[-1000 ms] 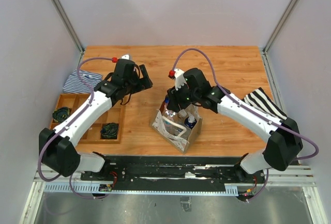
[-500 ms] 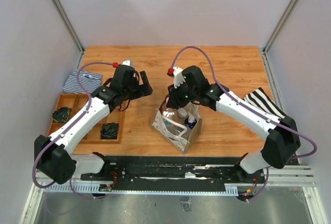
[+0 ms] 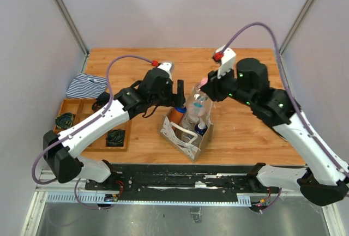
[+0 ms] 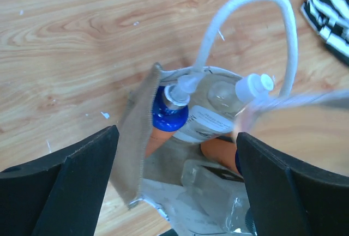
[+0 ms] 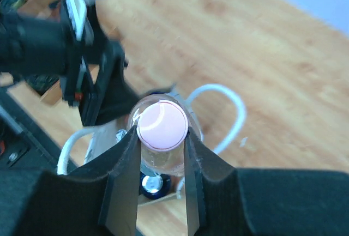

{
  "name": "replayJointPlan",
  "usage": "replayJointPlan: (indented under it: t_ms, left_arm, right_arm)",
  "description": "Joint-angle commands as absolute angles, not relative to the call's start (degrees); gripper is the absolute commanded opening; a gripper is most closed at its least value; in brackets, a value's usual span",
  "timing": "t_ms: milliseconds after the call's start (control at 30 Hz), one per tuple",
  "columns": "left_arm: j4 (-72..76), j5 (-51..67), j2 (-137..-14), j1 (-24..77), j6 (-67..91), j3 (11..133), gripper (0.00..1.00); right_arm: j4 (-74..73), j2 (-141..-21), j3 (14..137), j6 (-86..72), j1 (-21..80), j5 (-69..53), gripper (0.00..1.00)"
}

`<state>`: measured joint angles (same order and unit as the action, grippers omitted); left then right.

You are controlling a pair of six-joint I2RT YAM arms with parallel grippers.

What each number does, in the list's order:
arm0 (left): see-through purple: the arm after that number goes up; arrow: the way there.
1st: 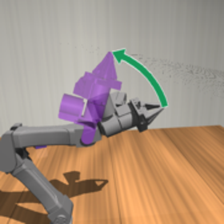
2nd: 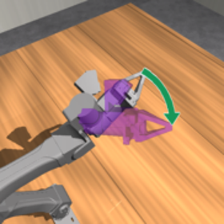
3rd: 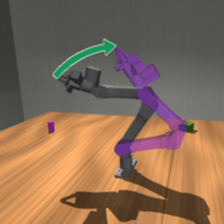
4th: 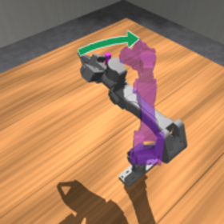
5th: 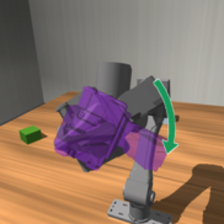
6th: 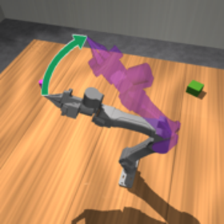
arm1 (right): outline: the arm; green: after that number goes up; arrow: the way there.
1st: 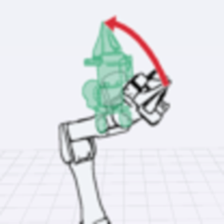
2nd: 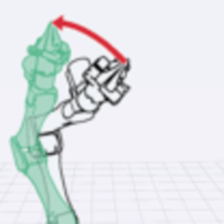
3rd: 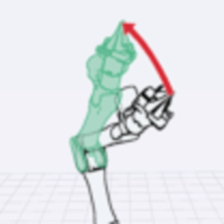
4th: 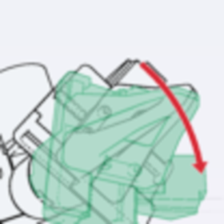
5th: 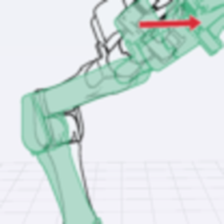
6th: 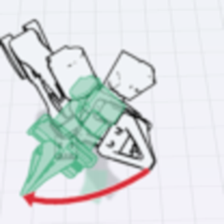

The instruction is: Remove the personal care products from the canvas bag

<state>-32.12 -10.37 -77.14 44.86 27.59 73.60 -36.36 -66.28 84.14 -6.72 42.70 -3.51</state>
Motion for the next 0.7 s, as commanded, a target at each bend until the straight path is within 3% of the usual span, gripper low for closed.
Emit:
replayJointPlan:
  t_ms: [0,233,667]
  left_arm:
    - [-31.2,-8.3,-80.6,48.6,21.3,75.2,0.93]
    - [-32.1,-9.9,-87.6,52.6,17.0,79.5,0.89]
    - [-30.3,-13.8,-93.5,57.4,11.7,84.1,0.86]
  right_arm:
    - [-37.3,-63.6,94.3,-0.9,42.3,11.5,0.01]
    - [-39.2,-64.2,97.9,4.0,40.4,25.1,0.01]
    - [-34.6,-63.1,80.3,-2.7,22.8,15.3,0.01]
